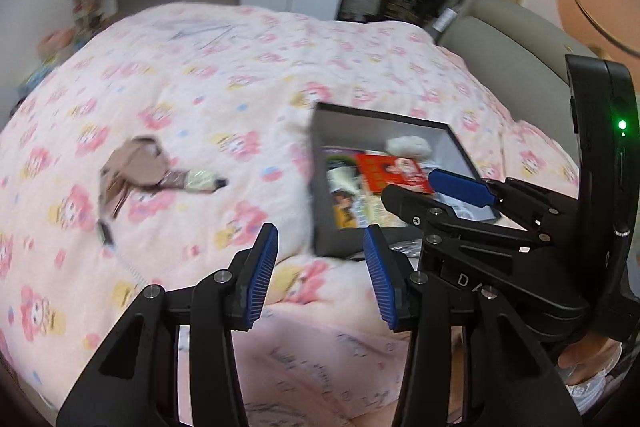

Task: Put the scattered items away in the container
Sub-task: 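Move the right gripper back toward the white-strap smartwatch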

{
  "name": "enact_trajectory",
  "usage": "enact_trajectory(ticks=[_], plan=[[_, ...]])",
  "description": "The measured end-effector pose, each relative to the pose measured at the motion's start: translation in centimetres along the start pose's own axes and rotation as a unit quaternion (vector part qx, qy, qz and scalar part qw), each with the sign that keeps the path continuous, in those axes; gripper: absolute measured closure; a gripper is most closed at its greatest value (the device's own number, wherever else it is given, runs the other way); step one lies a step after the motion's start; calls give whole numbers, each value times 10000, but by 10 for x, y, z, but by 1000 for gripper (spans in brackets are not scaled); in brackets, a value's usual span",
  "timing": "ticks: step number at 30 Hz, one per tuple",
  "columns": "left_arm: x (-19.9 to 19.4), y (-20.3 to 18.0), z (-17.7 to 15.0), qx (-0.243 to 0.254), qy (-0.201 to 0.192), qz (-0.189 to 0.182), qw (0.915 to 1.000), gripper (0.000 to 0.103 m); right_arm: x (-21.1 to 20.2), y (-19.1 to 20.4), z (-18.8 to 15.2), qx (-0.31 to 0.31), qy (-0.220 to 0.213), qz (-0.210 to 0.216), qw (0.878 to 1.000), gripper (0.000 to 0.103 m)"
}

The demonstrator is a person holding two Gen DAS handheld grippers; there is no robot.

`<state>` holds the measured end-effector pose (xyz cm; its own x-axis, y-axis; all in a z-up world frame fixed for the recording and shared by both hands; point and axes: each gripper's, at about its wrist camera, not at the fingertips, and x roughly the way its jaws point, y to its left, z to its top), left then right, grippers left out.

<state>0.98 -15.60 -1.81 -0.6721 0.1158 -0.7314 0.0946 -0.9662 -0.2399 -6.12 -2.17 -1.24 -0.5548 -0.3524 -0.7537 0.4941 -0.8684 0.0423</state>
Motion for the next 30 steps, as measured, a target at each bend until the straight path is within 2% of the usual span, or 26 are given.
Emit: enact_trajectory(ticks=[5,12,15,19,22,25,27,30], plan=[[-1,61,-17,-644,19,345,9973,58,41,56,6,-526,380,485,9967,59],[9,142,-38,-1536,18,775,9851,58,104,125,12,-1043,986,1108,9834,59],[17,174,-44,-1982,-72,705,9776,56,132,148,17,-1141,1304,1316,9760,59],[40,217,-51,-2608,-108,711,9627,57,166,170,25,-1260,1668,1595,9648,59],[67,249,-61,-3132,67,561,9480,57,189,184,25,-1492,1920,1616,9564,58],[94,266,-68,-3384,300,139,9404,61,209,190,19,-1687,2101,1430,9523,57],[107,271,-70,-3470,394,161,9369,61,220,188,15,-1773,2184,1338,9503,57],[126,281,-77,-3674,615,271,9276,62,234,181,8,-1715,2434,1559,9418,57]])
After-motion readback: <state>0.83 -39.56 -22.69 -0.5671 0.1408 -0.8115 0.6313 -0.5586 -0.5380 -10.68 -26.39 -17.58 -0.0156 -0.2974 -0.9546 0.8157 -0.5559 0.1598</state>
